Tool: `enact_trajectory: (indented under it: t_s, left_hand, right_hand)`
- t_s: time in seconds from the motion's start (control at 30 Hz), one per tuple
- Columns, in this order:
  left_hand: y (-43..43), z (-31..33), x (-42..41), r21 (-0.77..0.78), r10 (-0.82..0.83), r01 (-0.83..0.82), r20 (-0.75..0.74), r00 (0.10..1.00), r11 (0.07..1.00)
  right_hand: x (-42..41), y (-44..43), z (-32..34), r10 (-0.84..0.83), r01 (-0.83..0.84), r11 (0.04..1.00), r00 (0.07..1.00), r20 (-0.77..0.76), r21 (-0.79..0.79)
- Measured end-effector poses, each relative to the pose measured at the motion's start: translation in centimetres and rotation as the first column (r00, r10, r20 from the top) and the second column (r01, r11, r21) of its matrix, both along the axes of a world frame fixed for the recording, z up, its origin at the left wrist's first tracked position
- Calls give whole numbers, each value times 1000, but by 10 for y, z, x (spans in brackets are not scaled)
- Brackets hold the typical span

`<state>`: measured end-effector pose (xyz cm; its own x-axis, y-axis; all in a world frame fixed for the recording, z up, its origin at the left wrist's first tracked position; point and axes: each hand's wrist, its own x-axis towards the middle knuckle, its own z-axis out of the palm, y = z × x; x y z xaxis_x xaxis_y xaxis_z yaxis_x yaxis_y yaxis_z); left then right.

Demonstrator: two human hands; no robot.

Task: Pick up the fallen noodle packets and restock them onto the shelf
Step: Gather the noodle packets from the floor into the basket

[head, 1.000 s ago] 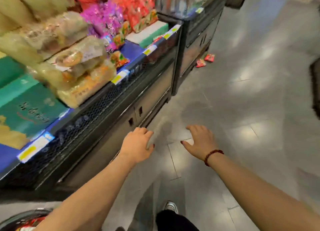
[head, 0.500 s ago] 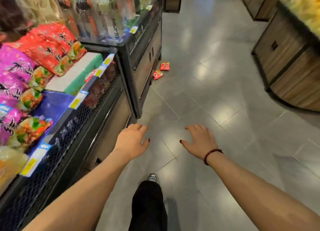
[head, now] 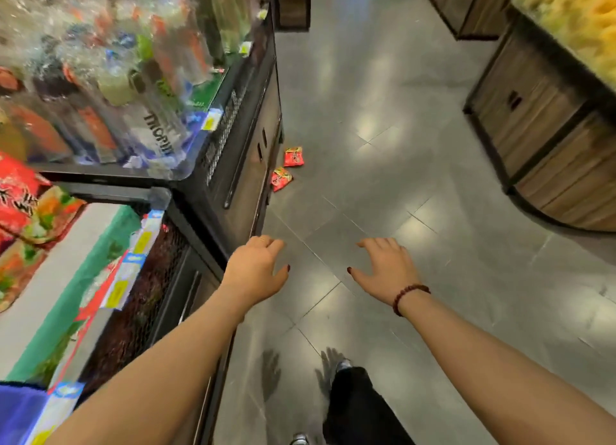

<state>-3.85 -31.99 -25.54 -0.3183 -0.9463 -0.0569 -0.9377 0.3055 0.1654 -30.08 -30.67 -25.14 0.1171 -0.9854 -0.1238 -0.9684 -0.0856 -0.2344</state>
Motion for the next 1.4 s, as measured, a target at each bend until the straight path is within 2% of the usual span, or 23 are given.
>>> enact_trajectory:
  t_s: [0.5,0.87,1.13,1.27,1.4]
  left_hand:
    - [-363,15,-53,37,86,-86,-12,996,996]
    - [-625,-17,-32,90,133,-132,3,991,987]
    - [-783,-16,-24,164,186,-185,8,983,969]
    - [-853,-39,-21,250,255,-257,38,966,934]
    - [-903,-71,-18,344,446,-434,47,894,833]
  right_hand:
    - [-68,-397,14,13,-13,1000,1000,15,-15]
    - [-46,-671,-14,47,-47,999,999,18,-3]
    - [-21,-840,-29,165,-166,984,986,18,64]
    - [-17,-933,-50,243,-240,963,970,-6,123]
    - [-13,-1020,-85,344,-328,918,938,-35,224]
